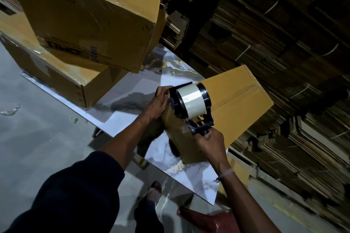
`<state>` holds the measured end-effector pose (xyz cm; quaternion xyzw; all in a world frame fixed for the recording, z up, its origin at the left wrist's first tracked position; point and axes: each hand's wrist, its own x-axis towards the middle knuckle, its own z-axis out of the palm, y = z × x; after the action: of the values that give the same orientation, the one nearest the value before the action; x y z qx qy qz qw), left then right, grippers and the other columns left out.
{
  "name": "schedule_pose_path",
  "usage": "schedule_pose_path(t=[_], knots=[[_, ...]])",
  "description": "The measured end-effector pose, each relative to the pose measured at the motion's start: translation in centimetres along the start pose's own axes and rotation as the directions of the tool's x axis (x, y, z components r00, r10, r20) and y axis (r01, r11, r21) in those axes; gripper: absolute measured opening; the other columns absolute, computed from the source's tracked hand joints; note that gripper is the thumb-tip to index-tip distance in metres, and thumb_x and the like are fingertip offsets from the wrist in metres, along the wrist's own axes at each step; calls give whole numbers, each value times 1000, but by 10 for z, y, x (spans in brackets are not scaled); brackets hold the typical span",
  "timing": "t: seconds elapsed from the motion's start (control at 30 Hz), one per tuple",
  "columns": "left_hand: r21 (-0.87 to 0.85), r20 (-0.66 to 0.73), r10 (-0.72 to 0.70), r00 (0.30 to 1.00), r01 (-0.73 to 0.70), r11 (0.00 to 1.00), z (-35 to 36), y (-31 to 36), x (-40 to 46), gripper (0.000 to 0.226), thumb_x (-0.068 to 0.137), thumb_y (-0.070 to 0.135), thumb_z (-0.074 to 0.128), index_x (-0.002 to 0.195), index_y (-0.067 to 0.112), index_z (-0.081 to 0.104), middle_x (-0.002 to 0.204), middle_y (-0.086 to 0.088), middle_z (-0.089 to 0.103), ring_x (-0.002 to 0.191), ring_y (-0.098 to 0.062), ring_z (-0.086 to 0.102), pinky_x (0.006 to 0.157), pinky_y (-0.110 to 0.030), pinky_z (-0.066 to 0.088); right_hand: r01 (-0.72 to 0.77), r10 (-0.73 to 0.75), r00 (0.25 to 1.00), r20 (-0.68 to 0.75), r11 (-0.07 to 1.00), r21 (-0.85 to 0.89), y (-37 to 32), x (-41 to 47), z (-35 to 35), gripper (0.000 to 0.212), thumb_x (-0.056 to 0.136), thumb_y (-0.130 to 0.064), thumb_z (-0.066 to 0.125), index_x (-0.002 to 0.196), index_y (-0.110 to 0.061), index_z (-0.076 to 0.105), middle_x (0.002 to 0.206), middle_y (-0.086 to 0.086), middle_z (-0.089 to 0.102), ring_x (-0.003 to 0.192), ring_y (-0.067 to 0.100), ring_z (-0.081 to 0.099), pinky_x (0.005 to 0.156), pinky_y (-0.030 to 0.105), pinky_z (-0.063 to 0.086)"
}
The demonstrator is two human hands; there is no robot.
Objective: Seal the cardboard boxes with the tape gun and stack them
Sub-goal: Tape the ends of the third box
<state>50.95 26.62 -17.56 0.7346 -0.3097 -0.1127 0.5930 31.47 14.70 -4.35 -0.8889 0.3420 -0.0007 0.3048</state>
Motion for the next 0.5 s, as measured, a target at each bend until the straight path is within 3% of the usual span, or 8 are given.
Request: schedule_pose_path(t=[0.07, 0.2, 0.4, 0.5], knots=[[14, -39, 61, 997, -60, 998, -2, 4, 0, 27, 109, 51, 26, 129, 44, 43, 132, 1, 40, 120, -11, 52, 106, -30, 43, -17, 17, 1000, -3, 999, 34, 12, -11, -6, 44, 84, -7, 70, 55, -14, 37, 52, 8, 30, 53, 20, 24, 53, 33, 22], [-35, 10, 30, 999, -30, 999, -6, 3, 0, 23, 111, 43, 30, 125, 54, 46, 131, -2, 42, 126, -14, 51, 113, -44, 42, -33, 34, 999, -3, 996, 83, 25, -27, -13, 47, 84, -4, 70, 58, -13, 32, 53, 8, 26, 52, 18, 20, 52, 30, 19], [-100, 106, -19, 994, 30, 994, -25, 12, -7, 30, 114, 33, 34, 131, 47, 54, 133, 0, 44, 132, -17, 48, 116, -42, 40, -26, 26, 1000, -2, 994, 109, 27, -26, -11, 48, 85, -3, 70, 59, -14, 31, 52, 6, 24, 50, 16, 16, 48, 24, 16], [-179, 83, -36, 996, 50, 983, -31, 20, -11, 34, 113, 25, 36, 131, 41, 61, 134, 0, 45, 136, -13, 43, 119, -40, 35, -11, 12, 1000, -5, 992, 124, 31, -26, -9, 49, 86, -2, 69, 60, -13, 29, 53, 6, 22, 52, 15, 15, 49, 24, 16]])
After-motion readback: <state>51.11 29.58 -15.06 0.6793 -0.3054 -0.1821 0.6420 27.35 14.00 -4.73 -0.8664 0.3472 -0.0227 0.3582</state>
